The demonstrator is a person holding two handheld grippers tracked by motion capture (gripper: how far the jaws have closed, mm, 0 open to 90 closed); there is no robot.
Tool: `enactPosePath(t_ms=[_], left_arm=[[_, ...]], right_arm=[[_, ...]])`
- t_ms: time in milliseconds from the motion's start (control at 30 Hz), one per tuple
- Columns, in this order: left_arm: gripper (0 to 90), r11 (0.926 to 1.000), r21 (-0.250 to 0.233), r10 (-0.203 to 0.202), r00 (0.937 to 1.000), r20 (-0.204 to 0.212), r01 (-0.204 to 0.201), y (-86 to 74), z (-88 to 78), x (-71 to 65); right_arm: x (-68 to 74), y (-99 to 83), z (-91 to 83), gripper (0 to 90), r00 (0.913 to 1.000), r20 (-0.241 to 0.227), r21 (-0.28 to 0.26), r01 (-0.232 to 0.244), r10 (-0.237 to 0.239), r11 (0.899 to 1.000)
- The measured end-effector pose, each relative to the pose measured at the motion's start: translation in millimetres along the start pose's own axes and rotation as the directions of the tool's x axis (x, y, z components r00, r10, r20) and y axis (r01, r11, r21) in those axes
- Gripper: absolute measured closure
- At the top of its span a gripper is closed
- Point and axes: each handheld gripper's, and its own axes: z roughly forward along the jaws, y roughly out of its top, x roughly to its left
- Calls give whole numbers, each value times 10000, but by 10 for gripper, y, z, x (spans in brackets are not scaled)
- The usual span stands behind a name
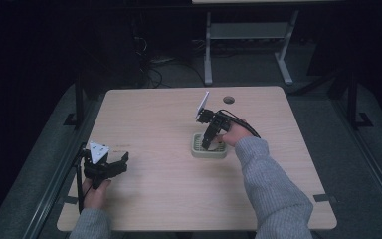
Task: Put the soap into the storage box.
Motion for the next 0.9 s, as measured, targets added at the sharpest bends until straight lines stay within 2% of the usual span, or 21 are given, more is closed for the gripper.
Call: enactPosePath(t_ms=[400,900], left_arm=[[148,10000,-12,-12,10000,-10,12,3,-1,-1],[149,10000,-3,-13,10000,-12,13,3,0,-2]], right_arm=[[-1,26,56,223,9998,173,163,97,-100,9998],[-17,15,87,222,9997,114,227,227,-230,9995]])
